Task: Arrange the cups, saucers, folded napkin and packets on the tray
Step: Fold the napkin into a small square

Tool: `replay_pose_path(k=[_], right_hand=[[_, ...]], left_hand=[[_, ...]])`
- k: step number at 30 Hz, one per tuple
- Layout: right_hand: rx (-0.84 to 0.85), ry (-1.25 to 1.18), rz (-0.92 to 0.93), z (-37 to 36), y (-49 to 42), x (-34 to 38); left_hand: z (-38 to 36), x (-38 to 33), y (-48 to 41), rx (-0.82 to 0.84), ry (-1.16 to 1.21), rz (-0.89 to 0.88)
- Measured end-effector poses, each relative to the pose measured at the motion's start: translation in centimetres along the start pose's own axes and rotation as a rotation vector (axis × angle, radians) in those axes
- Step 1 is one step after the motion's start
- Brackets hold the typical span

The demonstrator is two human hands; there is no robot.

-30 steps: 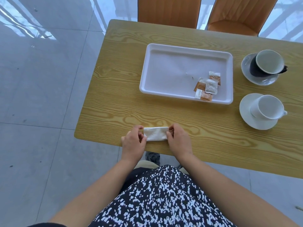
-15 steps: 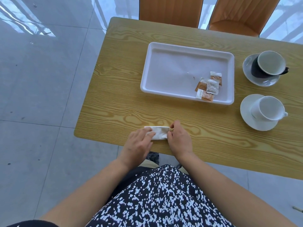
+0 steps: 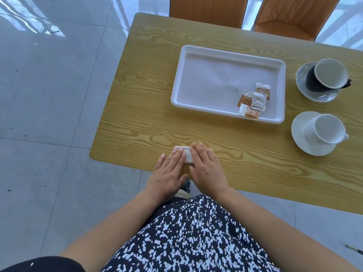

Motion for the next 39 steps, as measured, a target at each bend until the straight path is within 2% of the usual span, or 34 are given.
replay_pose_path(k=[2, 4, 15, 19, 23, 39], right_hand=[[0.129, 0.058, 0.007, -2.1, 0.6, -0.5], [0.179, 0.108, 0.016, -3.3, 1.1, -1.1], [0.281, 0.238, -0.013, -3.3, 2.5, -4.6], [0.232, 0.218, -0.021, -2.9, 2.0, -3.7], [0.195, 0.209, 0.058, -3.0, 1.8, -1.9], [0.271, 0.224, 0.071, -4.4, 1.5, -1.7]], left_hand=[[-0.2, 0.0, 0.1, 0.000, -0.023, -0.006], [-0.5, 0.1, 0.1, -0.003, -0.044, -0.008], [-0.4, 0.8, 0.3, 0.012, -0.091, -0.043], [0.8, 1.0, 0.0, -0.021, -0.071, -0.059], [-0.2, 1.0, 0.3, 0.010, -0.120, -0.072], [-1.0, 1.2, 0.3, 0.034, -0.129, -0.061]])
Point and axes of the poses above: each hand's wrist, its own y-axis away from the middle knuckle, its own z-axis out of the back of the hand, x = y × z, the point moved 9 cm from there along -y, towards the middle knuckle, and after that the axes turned 11 degrees about z, right-handed, at the moved point
